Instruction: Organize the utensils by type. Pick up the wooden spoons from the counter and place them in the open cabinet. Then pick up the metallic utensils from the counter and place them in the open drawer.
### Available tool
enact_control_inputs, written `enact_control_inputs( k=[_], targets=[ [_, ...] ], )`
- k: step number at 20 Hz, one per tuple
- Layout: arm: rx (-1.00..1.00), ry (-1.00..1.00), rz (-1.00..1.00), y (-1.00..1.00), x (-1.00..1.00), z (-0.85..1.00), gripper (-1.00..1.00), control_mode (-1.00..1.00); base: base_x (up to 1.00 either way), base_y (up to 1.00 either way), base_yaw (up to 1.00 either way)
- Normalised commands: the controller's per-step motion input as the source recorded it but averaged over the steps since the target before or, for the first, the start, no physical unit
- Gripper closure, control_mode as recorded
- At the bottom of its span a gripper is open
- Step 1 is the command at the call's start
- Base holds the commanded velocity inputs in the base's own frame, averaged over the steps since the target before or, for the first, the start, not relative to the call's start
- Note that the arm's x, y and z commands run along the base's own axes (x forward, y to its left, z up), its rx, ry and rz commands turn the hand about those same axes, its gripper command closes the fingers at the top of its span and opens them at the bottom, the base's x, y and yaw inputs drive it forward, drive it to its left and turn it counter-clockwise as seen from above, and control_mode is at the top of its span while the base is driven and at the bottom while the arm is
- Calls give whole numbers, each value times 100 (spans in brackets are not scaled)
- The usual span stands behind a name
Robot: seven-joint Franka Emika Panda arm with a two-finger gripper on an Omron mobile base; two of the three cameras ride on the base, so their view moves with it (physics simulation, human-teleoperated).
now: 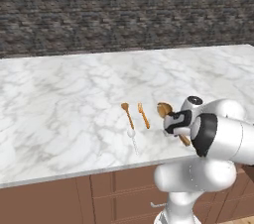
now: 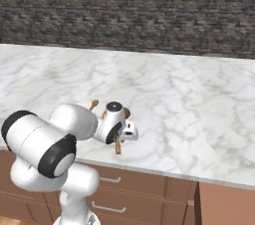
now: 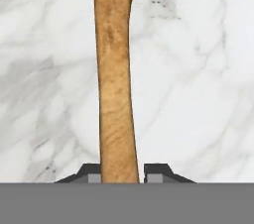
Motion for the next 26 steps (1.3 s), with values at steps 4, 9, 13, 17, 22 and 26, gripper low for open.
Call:
enact_control_inputs(
  k=[4, 9, 13, 17, 22, 26],
  targets=[
    [21, -9, -1, 16, -8, 84, 100, -100, 0, 0, 0],
    [32, -5, 0, -23, -4, 100, 100, -100, 0, 0, 0],
    [11, 0, 0, -34, -11, 100, 100, -100, 0, 0, 0],
    [-4, 0, 2, -28, -44, 100, 100, -100, 0, 0, 0],
    [-16, 1, 7, -14, -81, 96, 100, -100, 0, 0, 0],
    [-11, 3, 17, 0, -100, 44, 100, -100, 0, 0, 0]
  ],
)
